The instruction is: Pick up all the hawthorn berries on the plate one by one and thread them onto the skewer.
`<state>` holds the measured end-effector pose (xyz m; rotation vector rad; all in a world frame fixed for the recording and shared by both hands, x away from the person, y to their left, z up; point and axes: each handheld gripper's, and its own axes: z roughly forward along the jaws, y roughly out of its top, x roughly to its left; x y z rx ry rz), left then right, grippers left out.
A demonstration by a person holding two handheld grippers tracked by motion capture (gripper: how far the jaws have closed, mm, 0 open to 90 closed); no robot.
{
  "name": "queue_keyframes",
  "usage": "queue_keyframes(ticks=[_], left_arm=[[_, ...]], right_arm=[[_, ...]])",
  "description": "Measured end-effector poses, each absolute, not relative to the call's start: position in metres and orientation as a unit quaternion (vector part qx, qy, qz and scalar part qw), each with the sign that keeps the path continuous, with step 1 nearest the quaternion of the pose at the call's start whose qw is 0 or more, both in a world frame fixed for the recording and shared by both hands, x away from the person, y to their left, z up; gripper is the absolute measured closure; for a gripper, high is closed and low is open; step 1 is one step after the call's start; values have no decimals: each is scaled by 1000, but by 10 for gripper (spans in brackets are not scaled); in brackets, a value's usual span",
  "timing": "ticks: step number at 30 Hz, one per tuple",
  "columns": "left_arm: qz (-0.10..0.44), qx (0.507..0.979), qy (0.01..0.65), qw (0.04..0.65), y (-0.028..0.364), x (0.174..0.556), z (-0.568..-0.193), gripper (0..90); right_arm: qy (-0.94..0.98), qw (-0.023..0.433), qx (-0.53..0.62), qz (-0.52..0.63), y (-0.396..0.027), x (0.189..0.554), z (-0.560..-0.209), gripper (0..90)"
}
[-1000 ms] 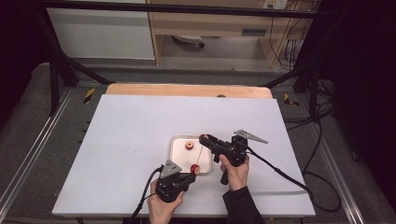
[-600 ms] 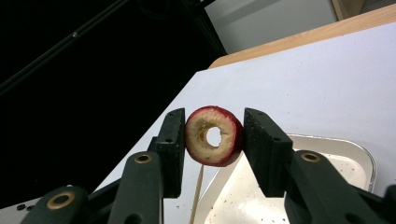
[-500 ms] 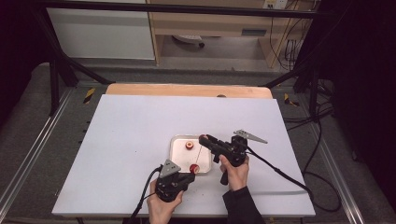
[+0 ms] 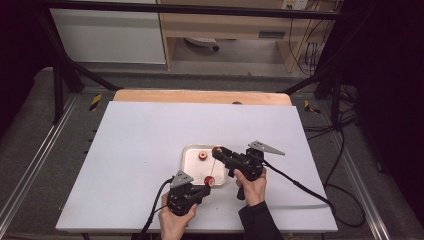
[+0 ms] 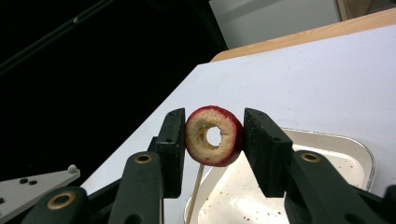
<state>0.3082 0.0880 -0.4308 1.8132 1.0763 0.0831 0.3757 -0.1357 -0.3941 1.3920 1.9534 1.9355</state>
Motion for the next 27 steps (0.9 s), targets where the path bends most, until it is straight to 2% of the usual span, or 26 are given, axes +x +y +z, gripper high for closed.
queue_keyframes(ticks=[3, 6, 14, 23, 24, 25, 27], left_arm=[[31, 741, 445, 501, 89, 309, -430, 885], [38, 740, 446, 502, 89, 313, -428, 884], [54, 747, 445, 491, 89, 323, -426, 884], [68, 755, 430, 490, 89, 325, -430, 884], [73, 757, 428, 488, 89, 324, -430, 884], [79, 760, 426, 485, 90, 323, -430, 883], [87, 763, 423, 480, 94, 322, -432, 883]], right_arm=[[640, 31, 449, 623, -136, 375, -394, 609], [657, 7, 446, 608, -132, 375, -400, 609], [677, -9, 438, 592, -126, 371, -410, 610], [689, -4, 432, 582, -127, 371, -412, 603], [689, -7, 428, 585, -129, 372, -409, 593], [687, 0, 427, 588, -130, 372, -407, 496], [687, 6, 425, 589, -132, 373, -404, 466]])
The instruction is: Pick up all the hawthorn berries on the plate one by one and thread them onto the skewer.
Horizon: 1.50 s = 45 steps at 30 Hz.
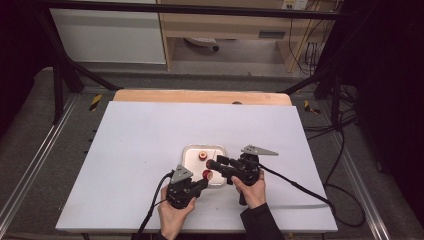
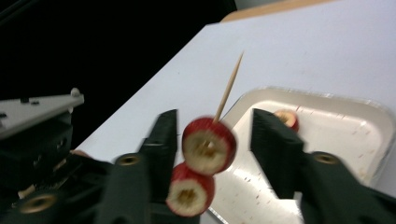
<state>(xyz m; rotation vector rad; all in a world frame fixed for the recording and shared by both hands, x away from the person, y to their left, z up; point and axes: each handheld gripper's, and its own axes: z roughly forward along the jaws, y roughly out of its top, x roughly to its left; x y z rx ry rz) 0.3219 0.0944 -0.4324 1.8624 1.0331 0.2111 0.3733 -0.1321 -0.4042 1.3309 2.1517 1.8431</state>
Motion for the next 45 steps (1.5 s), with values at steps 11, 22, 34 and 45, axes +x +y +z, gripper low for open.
queue_keyframes(ticks=[11, 22, 34, 45], left_arm=[[116, 778, 419, 454, 121, 313, -435, 883], [139, 782, 417, 443, 146, 304, -437, 883], [144, 775, 423, 447, 161, 303, -436, 882], [140, 772, 427, 450, 166, 304, -438, 882]], right_arm=[[754, 70, 407, 511, -146, 386, -402, 113], [797, 78, 406, 441, -148, 395, -403, 48], [808, 73, 422, 405, -124, 411, -394, 42], [812, 69, 436, 381, -94, 430, -396, 43]])
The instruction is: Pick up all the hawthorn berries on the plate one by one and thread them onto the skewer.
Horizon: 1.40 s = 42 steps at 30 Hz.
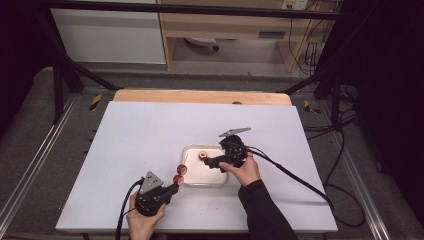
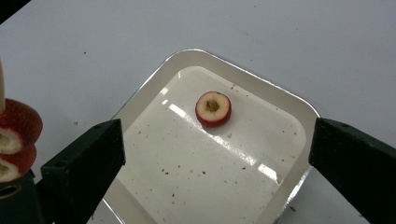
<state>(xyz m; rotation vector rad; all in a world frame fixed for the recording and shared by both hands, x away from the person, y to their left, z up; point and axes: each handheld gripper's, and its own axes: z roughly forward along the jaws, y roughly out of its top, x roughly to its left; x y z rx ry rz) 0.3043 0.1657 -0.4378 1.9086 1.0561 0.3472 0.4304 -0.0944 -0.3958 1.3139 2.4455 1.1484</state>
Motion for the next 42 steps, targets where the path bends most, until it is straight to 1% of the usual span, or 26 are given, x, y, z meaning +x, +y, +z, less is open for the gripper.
queue_keyframes(ticks=[14, 19, 30, 39, 42], left_arm=[[141, 770, 430, 450, 169, 305, -438, 882], [140, 769, 430, 451, 169, 305, -439, 882], [139, 768, 432, 452, 171, 305, -439, 881], [136, 771, 430, 450, 168, 306, -441, 882], [136, 771, 430, 450, 168, 306, -440, 881]], right_arm=[[816, 57, 456, 350, -67, 455, -400, 55], [813, 50, 467, 343, -61, 462, -403, 99], [822, 46, 479, 304, -51, 469, -414, 285], [815, 25, 503, 285, -49, 473, -419, 453], [813, 17, 508, 284, -48, 475, -420, 482]])
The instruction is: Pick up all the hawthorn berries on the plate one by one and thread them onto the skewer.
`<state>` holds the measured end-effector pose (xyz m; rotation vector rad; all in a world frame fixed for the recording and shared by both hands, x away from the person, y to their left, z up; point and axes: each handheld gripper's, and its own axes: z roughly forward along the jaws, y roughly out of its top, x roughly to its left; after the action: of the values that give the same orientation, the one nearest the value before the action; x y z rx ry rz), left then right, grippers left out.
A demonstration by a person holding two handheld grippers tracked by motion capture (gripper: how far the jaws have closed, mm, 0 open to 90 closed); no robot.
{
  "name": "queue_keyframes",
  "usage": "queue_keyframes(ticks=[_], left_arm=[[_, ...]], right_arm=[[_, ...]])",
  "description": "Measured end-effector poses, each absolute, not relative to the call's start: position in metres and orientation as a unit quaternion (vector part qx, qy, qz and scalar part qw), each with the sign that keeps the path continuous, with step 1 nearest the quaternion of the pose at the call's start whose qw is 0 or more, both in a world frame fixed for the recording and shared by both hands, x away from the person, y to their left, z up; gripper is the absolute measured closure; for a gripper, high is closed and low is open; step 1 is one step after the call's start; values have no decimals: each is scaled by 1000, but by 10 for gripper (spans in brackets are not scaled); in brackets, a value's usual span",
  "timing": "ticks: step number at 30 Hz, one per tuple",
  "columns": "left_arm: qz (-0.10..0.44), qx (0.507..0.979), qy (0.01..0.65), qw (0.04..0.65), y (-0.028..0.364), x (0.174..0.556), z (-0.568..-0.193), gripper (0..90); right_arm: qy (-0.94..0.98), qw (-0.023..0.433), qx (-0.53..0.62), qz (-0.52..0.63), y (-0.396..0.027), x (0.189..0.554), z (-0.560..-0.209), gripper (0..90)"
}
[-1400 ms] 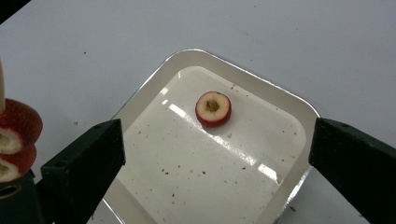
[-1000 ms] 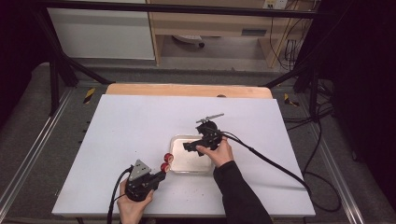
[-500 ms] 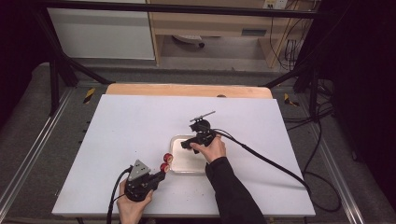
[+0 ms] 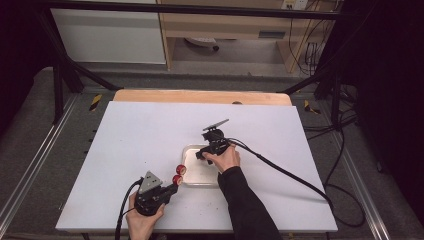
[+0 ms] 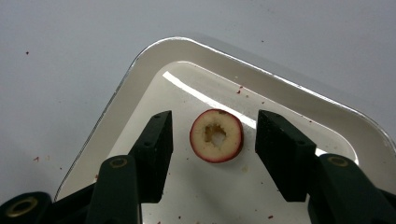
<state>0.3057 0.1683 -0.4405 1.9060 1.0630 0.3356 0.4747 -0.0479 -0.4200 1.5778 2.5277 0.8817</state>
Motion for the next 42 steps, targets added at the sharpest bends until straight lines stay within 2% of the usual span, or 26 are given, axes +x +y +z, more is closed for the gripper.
queue_keyframes(ticks=[18, 30, 42], left_arm=[[135, 771, 430, 450, 169, 306, -441, 881], [137, 770, 430, 452, 170, 305, -440, 882], [136, 766, 428, 460, 163, 303, -439, 882]], right_arm=[[809, 5, 518, 278, -47, 479, -425, 608], [801, 1, 523, 291, -49, 477, -420, 617], [774, 2, 498, 390, -68, 452, -392, 617]])
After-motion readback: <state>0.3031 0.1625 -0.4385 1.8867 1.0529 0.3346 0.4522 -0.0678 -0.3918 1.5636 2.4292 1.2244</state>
